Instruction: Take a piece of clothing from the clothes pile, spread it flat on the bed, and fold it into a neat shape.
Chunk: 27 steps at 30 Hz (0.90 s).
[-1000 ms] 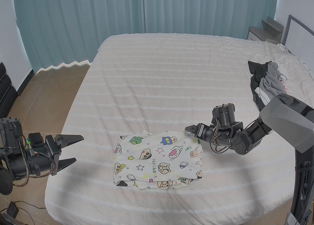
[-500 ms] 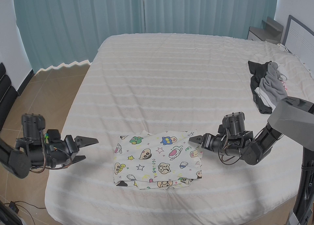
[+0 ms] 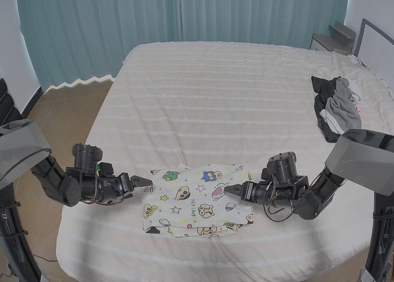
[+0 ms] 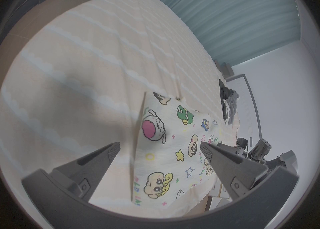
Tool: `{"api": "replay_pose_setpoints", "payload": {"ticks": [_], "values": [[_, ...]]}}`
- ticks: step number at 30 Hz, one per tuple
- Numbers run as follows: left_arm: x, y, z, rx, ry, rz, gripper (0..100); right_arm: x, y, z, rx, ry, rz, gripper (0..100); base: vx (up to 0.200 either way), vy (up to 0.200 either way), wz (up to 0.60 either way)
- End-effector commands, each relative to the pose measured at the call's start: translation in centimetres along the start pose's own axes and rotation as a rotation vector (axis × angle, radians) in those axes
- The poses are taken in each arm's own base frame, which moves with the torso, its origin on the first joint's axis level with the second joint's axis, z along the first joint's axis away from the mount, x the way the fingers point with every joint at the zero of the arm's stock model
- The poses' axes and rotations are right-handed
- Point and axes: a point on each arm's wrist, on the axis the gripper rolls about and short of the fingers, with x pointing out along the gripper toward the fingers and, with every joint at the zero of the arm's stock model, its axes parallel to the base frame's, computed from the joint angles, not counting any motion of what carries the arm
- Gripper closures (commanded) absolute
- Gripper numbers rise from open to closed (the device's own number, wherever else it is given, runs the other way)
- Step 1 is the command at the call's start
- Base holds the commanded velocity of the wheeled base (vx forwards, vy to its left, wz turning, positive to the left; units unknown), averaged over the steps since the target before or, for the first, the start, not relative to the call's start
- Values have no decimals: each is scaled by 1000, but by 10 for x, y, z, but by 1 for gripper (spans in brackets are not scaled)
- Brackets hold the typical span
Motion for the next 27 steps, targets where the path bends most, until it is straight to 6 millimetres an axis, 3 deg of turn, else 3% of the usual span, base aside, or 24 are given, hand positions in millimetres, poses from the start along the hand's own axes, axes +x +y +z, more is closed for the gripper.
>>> {"api": "replay_pose_setpoints", "payload": {"ticks": [1, 9, 19, 27], "values": [[30, 4, -10, 6, 66, 4, 0, 7, 4, -10, -14, 30, 6, 0, 0, 0, 0], [61, 5, -13, 33, 73, 38, 0, 10, 8, -11, -15, 59, -5, 0, 0, 0, 0], [65, -1, -15, 48, 83, 19, 0, 21, 26, -17, -38, 85, 23, 0, 0, 0, 0], [66, -5, -19, 49, 93, 13, 0, 24, 28, -19, -37, 109, 13, 0, 0, 0, 0]]}}
